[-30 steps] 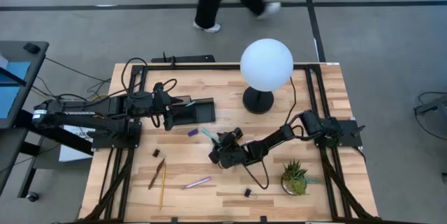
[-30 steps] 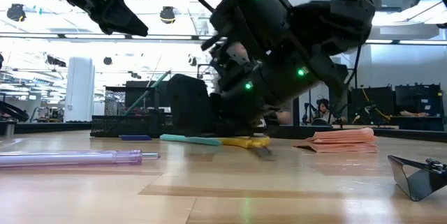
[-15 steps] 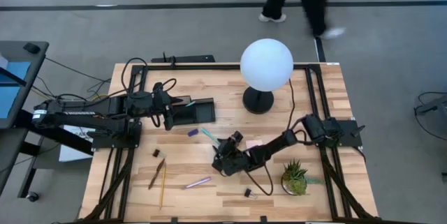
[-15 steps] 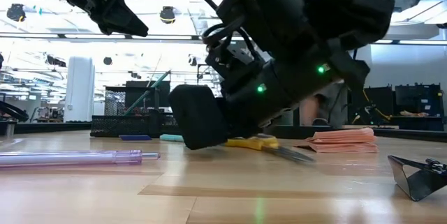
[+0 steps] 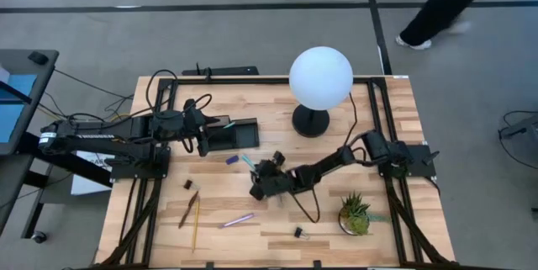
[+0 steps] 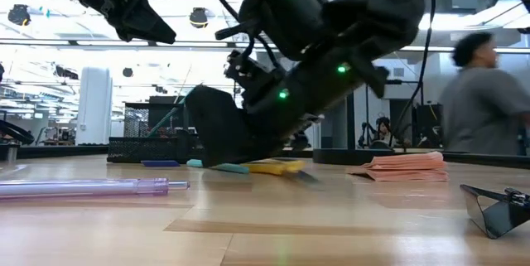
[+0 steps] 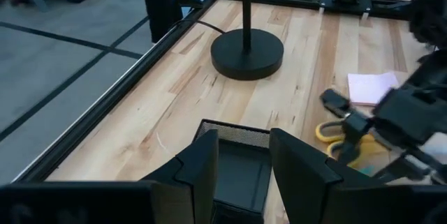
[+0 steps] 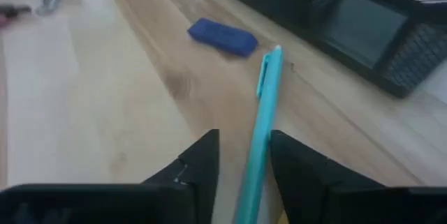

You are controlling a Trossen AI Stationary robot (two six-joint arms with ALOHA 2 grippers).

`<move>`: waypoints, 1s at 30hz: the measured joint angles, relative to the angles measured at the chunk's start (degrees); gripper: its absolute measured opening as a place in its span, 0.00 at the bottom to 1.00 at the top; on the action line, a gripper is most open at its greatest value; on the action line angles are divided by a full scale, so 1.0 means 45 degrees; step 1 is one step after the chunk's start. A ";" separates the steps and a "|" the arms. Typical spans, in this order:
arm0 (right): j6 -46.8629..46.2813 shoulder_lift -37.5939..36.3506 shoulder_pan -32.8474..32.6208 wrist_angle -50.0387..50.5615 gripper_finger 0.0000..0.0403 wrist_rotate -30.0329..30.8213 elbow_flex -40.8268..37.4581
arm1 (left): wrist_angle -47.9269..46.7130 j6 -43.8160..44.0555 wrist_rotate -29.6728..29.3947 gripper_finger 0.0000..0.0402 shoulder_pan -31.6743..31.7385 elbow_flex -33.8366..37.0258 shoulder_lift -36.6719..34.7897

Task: Pick and place office supplies into organizer
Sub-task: Put the blue pen into the black desk organizer

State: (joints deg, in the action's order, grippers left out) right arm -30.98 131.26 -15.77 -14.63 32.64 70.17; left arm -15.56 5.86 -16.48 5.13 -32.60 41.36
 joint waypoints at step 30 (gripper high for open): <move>0.1797 0.0219 0.0439 -0.0722 0.23 -0.1160 0.1016 | -0.0019 0.0121 0.0164 0.31 0.0000 0.0000 0.0000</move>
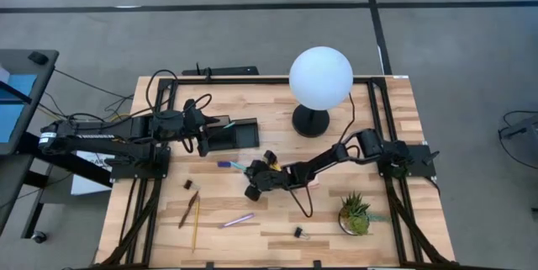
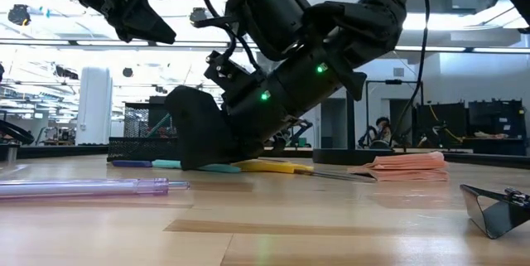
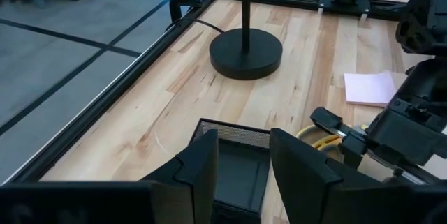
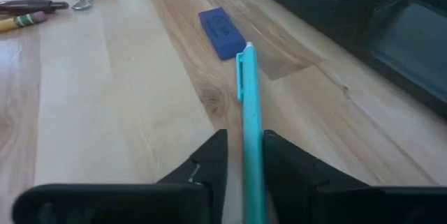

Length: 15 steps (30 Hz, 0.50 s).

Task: Pick and place office supplies into organizer
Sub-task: Put the blue pen into the black desk organizer

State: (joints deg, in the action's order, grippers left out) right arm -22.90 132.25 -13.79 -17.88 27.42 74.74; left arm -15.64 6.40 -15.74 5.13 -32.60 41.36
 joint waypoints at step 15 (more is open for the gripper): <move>-0.1150 0.0407 -0.1336 0.0444 0.34 0.1148 0.0106 | -0.0112 0.0099 0.0081 0.31 0.0000 0.0005 0.0000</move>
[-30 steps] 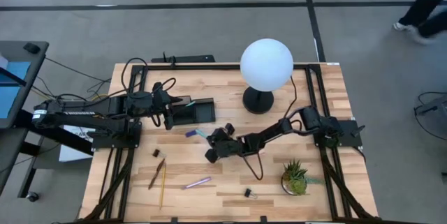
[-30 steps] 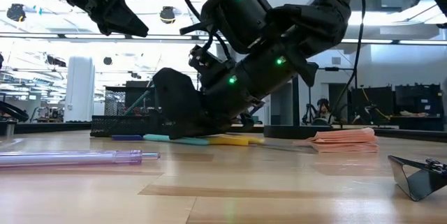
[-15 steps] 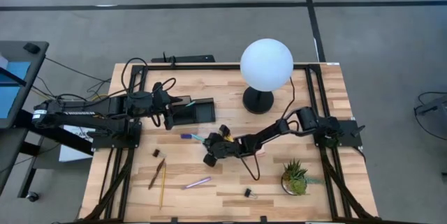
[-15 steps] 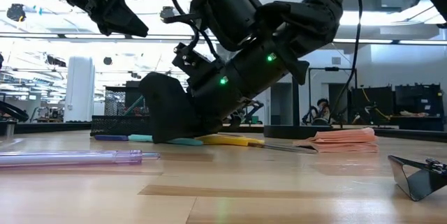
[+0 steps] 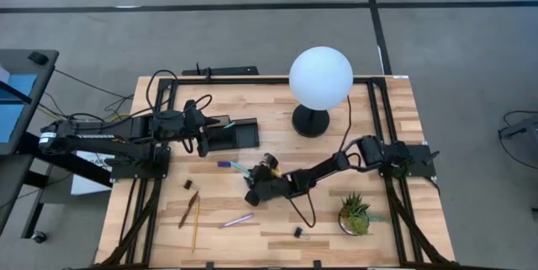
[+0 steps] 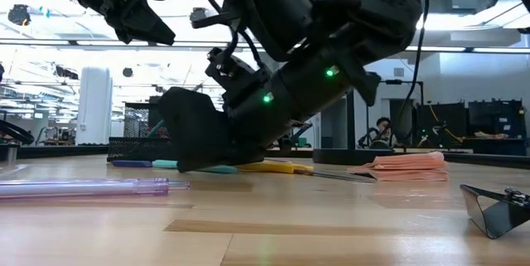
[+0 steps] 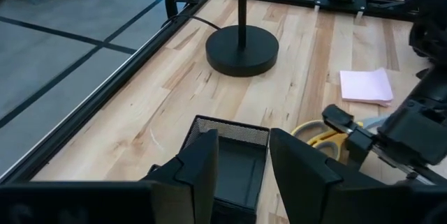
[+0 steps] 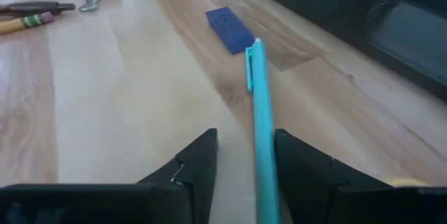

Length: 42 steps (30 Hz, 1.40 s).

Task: Pick and place office supplies into organizer
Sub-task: Put the blue pen into the black desk organizer

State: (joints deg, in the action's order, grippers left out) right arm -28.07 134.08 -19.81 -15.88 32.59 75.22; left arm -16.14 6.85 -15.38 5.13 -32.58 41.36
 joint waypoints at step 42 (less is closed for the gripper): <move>-0.0863 -0.0248 -0.0327 0.1502 0.42 -0.0886 -0.0097 | -0.0257 0.0243 0.0000 0.31 0.0000 0.0000 0.0000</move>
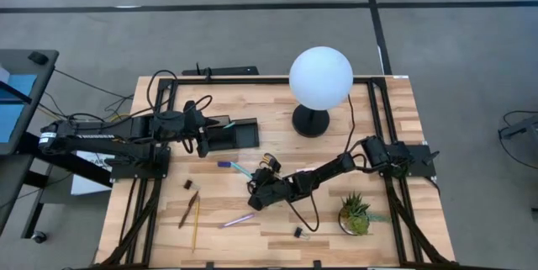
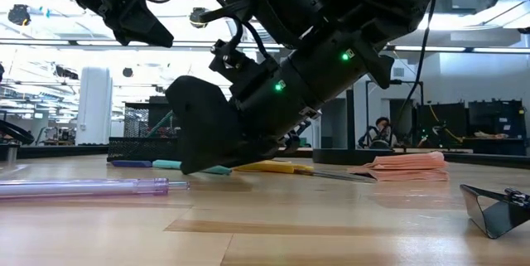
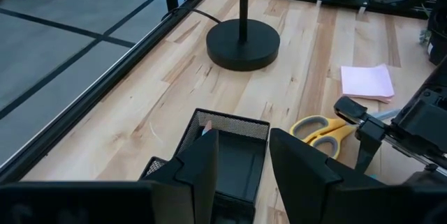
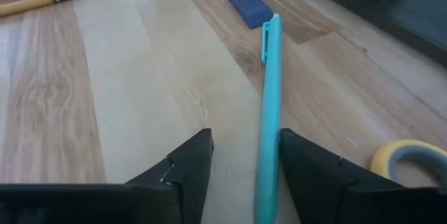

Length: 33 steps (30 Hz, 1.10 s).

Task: Pick and place office supplies into organizer
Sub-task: Put the blue pen into the black desk organizer

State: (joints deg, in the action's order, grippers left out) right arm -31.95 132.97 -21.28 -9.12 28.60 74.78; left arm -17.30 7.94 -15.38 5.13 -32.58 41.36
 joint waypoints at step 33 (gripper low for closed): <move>0.0300 -0.1923 0.1239 0.2778 0.48 -0.4049 0.0613 | 0.0010 -0.0053 -0.0029 0.31 -0.0005 0.0000 0.0000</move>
State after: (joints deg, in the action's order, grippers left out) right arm -30.60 124.31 -15.70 3.38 10.38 77.54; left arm -17.26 7.71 -15.51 5.10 -32.58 41.36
